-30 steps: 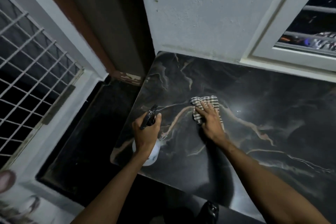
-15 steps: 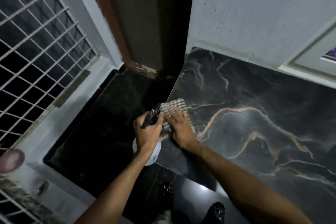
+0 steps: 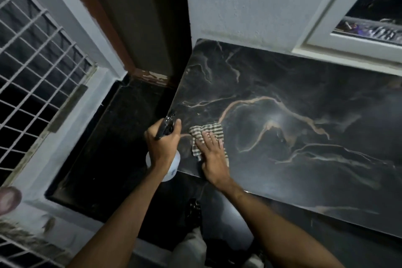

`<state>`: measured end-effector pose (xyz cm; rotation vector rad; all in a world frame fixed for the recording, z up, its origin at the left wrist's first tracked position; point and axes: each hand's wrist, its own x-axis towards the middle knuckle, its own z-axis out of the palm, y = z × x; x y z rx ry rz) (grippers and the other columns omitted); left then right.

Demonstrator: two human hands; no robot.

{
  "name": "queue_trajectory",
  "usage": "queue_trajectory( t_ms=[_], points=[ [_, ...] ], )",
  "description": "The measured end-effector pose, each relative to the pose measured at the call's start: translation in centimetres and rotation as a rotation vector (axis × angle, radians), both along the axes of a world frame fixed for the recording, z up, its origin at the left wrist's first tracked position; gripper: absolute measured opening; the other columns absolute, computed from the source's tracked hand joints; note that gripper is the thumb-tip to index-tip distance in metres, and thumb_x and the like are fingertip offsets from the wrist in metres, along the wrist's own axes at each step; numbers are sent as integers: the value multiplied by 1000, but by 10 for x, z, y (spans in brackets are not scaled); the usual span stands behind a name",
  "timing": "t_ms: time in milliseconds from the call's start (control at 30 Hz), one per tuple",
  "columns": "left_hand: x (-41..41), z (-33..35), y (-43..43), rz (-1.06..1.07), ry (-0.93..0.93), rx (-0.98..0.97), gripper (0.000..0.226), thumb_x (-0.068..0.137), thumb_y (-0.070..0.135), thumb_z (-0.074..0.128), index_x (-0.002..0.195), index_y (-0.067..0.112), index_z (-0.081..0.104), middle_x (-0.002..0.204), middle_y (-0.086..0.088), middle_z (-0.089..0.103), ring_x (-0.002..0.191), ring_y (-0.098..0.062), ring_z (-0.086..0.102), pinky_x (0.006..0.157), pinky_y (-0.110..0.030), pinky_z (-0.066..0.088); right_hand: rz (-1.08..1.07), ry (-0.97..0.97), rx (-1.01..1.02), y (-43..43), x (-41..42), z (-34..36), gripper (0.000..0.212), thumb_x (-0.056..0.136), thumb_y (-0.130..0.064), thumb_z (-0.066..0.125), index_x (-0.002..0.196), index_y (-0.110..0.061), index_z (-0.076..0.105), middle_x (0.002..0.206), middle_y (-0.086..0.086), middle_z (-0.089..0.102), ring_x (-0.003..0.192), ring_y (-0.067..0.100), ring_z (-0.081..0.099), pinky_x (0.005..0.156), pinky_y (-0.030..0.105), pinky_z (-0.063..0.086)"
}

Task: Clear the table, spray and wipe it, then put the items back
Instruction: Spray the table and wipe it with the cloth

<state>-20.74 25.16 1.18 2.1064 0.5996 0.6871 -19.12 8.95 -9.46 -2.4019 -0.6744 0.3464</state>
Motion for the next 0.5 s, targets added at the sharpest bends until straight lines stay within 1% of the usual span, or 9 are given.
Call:
queue_trajectory(
  t_ms=[67,100,133,200,300,367,433,467,500],
  points=[
    [-9,0,-26,-22,5,11,30,88,15,78,63,3,65,56,-3,63,51,-14,58,54,-25,43,190,-57,-20,-25,-31,-2,83,77,-8,53,154,-27,31,167,0,10,156,25,-2,126,53,2],
    [-13,0,-38,-37,8,10,31,88,14,78,62,5,64,55,-1,61,51,-9,56,54,-24,42,273,-80,-24,-44,-42,-4,79,80,-14,52,155,-29,29,168,-2,10,156,23,-2,127,49,0],
    [-17,-1,-54,-55,15,2,32,88,14,77,61,7,62,54,2,59,50,-5,54,53,-24,42,274,-96,-12,-70,-46,-3,75,82,-20,48,154,-30,30,167,-4,12,156,21,1,127,45,-2],
    [-24,-3,-82,-69,33,-22,34,89,13,76,60,7,59,54,3,56,51,-4,52,53,-23,42,61,-97,4,-126,-35,0,73,79,-20,46,151,-29,38,165,-3,19,155,22,9,127,43,1],
    [-33,-8,-133,-74,67,-42,39,87,14,77,56,11,55,51,9,50,47,-3,48,52,-16,38,-317,-6,-69,-213,-29,8,88,67,-2,58,150,-25,40,166,2,16,156,26,7,127,48,4],
    [-37,-12,-169,-81,115,-73,41,87,21,77,54,14,53,48,11,50,47,-5,52,52,-13,36,-287,-10,-74,-248,-43,11,90,66,0,57,151,-24,38,167,2,12,156,26,1,127,49,2],
    [-38,-16,-206,-126,115,-89,42,87,21,77,54,16,52,47,8,51,51,-7,55,52,-9,34,-118,-33,-63,-277,-59,9,89,67,-3,53,151,-25,38,166,1,14,156,25,3,127,48,3],
    [-37,-17,-222,-154,107,-102,43,87,20,77,54,17,51,47,7,51,50,-8,54,51,-10,34,-100,-52,-59,-293,-58,7,86,67,-6,51,150,-26,40,166,1,17,156,25,6,127,48,5],
    [-36,-18,-237,-183,97,-113,44,87,19,77,54,18,49,47,7,50,48,-7,51,51,-12,34,-172,-48,-51,-311,-52,7,83,68,-8,49,149,-26,43,165,1,20,155,25,9,127,48,7]
  ],
)
